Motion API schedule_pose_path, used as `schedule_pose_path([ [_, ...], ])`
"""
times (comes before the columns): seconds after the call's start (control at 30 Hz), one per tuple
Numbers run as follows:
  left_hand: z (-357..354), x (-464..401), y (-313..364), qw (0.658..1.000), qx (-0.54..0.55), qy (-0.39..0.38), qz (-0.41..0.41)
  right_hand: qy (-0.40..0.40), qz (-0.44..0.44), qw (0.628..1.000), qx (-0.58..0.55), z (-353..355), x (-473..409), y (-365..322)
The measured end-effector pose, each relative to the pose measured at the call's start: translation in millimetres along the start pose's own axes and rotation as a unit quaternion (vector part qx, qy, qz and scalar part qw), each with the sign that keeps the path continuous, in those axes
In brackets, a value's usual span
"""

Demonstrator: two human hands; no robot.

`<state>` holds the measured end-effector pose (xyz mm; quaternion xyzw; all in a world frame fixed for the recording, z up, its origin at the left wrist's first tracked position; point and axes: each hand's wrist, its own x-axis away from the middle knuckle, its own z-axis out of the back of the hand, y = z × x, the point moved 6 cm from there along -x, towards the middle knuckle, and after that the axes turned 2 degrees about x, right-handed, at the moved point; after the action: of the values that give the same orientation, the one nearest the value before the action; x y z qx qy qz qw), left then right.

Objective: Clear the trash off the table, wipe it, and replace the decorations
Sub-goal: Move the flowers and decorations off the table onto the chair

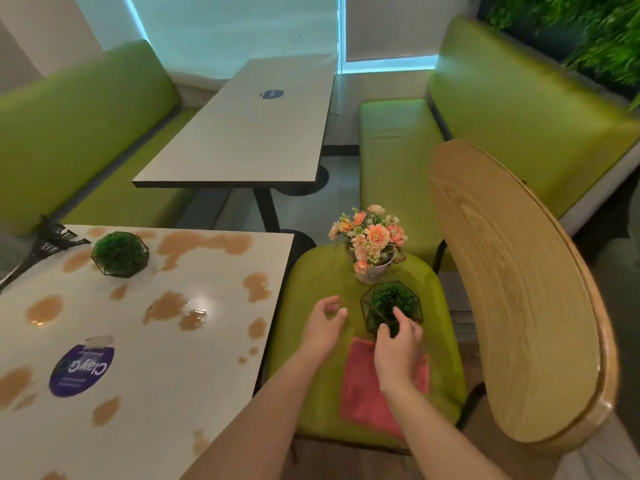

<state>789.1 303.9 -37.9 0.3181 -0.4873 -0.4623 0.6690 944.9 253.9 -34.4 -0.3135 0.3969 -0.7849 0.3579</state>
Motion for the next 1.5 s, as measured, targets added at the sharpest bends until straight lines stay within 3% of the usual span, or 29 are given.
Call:
schedule_pose_path([
  [0.4, 199, 75, -32, 0.993, -0.010, 0.111, -0.025, -0.192, 0.126, 0.973, 0.027, -109, 145, -85],
  [0.6, 302, 125, -64, 0.988, -0.032, 0.150, -0.025, -0.247, 0.160, 0.955, 0.035, -163, 230, -120],
  [1.03, 461, 163, -131, 0.978, -0.024, 0.208, -0.025, -0.286, 0.192, 0.938, 0.022, -271, 338, -174],
  [1.5, 530, 59, -165, 0.985, 0.006, 0.170, 0.024, -0.273, 0.152, 0.950, 0.015, -392, 302, -203],
])
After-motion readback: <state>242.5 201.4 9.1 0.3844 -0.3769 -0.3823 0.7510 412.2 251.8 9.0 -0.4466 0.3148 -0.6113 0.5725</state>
